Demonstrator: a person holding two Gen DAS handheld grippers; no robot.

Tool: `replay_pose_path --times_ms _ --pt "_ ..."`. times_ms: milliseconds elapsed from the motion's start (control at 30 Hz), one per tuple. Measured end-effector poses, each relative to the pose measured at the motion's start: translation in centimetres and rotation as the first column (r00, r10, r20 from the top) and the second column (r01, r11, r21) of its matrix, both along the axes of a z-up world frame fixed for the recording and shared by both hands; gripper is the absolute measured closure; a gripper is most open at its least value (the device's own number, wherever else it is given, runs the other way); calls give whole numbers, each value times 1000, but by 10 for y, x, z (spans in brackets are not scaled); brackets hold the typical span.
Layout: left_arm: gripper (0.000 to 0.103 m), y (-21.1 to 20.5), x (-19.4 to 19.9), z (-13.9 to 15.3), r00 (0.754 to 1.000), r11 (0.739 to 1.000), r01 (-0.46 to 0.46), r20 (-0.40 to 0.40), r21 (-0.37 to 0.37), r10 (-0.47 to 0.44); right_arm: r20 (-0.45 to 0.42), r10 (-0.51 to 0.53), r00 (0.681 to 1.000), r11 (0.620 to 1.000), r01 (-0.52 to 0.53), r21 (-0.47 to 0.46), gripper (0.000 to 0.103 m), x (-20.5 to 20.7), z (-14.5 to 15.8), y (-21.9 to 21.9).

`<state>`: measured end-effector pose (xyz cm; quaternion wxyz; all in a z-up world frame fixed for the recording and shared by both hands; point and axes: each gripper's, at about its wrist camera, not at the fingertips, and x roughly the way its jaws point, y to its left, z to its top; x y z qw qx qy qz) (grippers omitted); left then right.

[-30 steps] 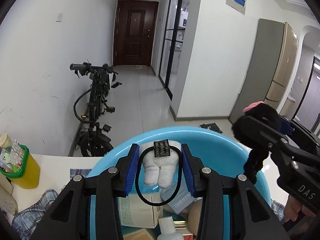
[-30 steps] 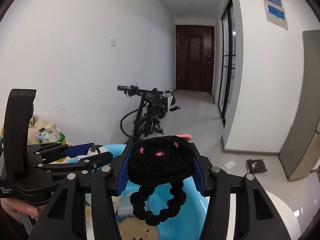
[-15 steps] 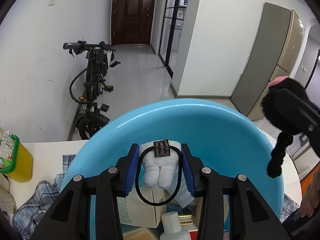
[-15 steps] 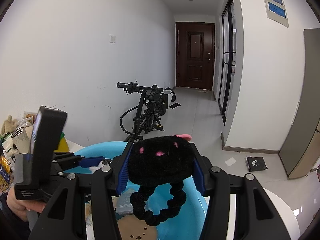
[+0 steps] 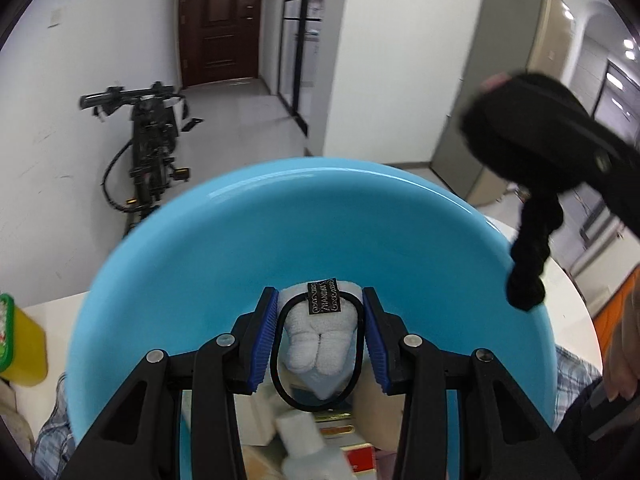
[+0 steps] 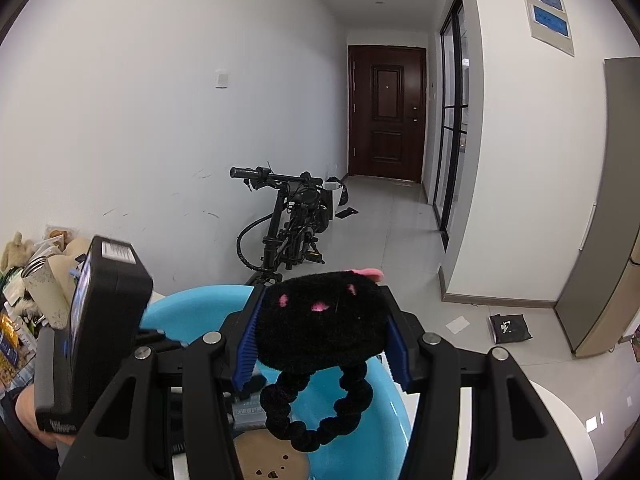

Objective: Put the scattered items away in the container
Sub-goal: 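Lower the white hair tie into the basin and open the left gripper, then lower the black hair tie into the basin and open the right gripper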

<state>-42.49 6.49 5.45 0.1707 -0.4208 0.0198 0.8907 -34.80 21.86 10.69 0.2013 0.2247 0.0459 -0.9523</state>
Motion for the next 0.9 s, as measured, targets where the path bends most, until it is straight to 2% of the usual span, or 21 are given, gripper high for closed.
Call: replay_pose_path --times_ms 367,500,567,633,733,900 --pt "59 24 9 -16 997 996 57 49 -66 -54 -1 -13 1000 1000 13 4 51 1 4 3" --pt "46 24 11 -14 999 996 34 30 -85 -32 4 -21 1000 1000 21 5 51 -1 4 5" --pt "25 22 14 -9 1000 996 10 -9 -94 -11 7 -23 1000 1000 23 5 51 -1 3 5" --pt "19 20 19 -3 999 995 -3 -47 -98 -1 10 -22 1000 1000 22 7 51 -2 3 6" --pt "19 17 20 2 998 994 -6 -60 -112 0 11 -17 1000 1000 17 9 51 -2 3 5" --pt "19 15 22 6 995 983 -46 -93 -177 30 30 3 1000 1000 -4 28 51 -3 -1 -1"
